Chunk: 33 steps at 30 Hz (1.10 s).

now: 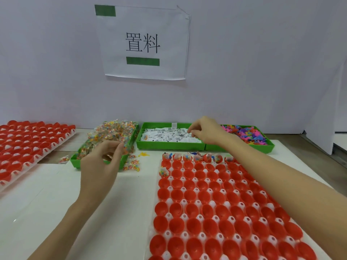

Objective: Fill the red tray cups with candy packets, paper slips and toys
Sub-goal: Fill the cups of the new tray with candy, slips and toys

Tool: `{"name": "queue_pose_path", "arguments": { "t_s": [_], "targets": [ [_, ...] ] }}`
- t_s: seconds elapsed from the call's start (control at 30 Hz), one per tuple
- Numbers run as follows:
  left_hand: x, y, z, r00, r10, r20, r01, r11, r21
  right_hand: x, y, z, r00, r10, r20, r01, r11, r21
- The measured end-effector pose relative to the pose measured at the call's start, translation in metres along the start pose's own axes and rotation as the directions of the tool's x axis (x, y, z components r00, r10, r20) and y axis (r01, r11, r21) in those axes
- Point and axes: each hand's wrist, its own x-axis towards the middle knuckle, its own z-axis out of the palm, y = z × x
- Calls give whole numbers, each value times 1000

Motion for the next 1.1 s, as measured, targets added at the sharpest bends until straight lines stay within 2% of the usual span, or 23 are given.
{"name": "queue_pose_path", "arguments": {
  "t_s": [0.2,0.33,0.5,0.63,0.7,0.8,0.9,1.0,1.1],
  "targets": [
    [-3,3,8,995,-84,44,90,985,-148,29,-2,30,997,74,34,-70,990,-121],
    [-5,0,12,988,-111,106,134,963,-235,37,-3,38,993,115,28,-111,985,-132],
    [-8,0,17,962,-175,211,242,903,-356,37,4,39,988,153,-15,-154,988,-26],
    [-9,5,18,930,-189,315,314,855,-412,28,3,33,984,110,-141,-97,991,95],
    [-11,9,18,920,-173,352,321,849,-420,18,-4,26,979,113,-170,-73,972,225],
    [-14,22,18,914,-149,378,314,848,-427,-9,-24,12,991,86,-107,-30,897,440],
    [-18,38,16,906,-106,410,299,846,-441,-49,-48,0,995,-84,51,41,831,555],
    [-22,46,15,911,-40,411,209,903,-375,-90,-62,-5,958,-203,202,66,842,535],
    [-27,53,15,919,-59,389,200,922,-332,-117,-67,-3,973,-183,144,88,863,497]
  ]
}}
